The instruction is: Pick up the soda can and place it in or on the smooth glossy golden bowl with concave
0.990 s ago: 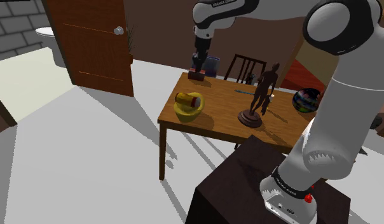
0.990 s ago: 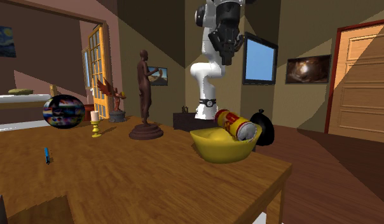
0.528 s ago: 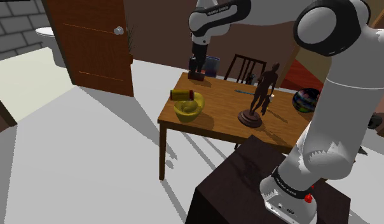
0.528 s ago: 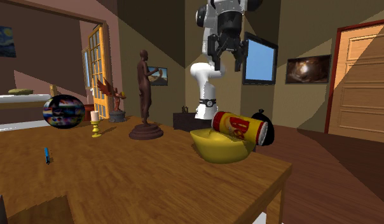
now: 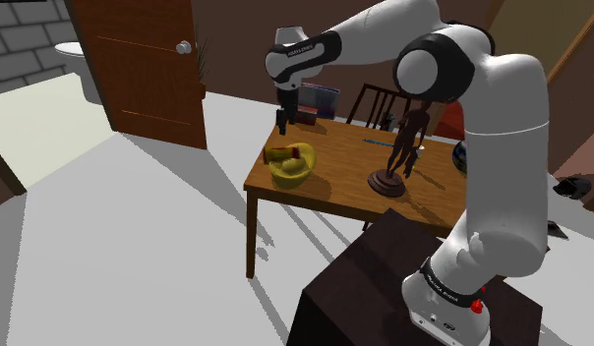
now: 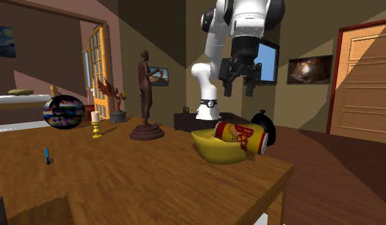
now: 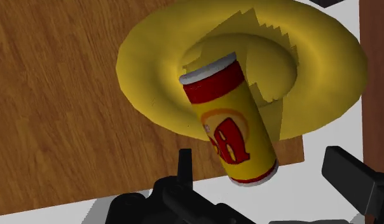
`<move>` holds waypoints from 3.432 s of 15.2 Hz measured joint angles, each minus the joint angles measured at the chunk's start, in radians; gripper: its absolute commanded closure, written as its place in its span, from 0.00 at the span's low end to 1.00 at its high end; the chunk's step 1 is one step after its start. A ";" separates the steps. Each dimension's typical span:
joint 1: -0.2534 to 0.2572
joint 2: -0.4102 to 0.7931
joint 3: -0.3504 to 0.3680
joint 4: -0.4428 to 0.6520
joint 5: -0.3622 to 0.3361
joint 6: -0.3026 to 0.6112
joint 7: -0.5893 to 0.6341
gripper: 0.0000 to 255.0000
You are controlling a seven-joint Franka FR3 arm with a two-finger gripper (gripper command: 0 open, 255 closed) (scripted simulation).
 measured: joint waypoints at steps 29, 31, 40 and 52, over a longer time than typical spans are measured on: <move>-0.012 0.249 0.027 0.157 -0.016 0.058 -0.058 1.00; -0.011 0.248 0.027 0.159 -0.016 0.053 -0.058 1.00; -0.008 0.194 0.022 0.186 -0.023 -0.030 -0.061 1.00; 0.001 0.090 0.011 0.152 -0.038 -0.099 -0.067 1.00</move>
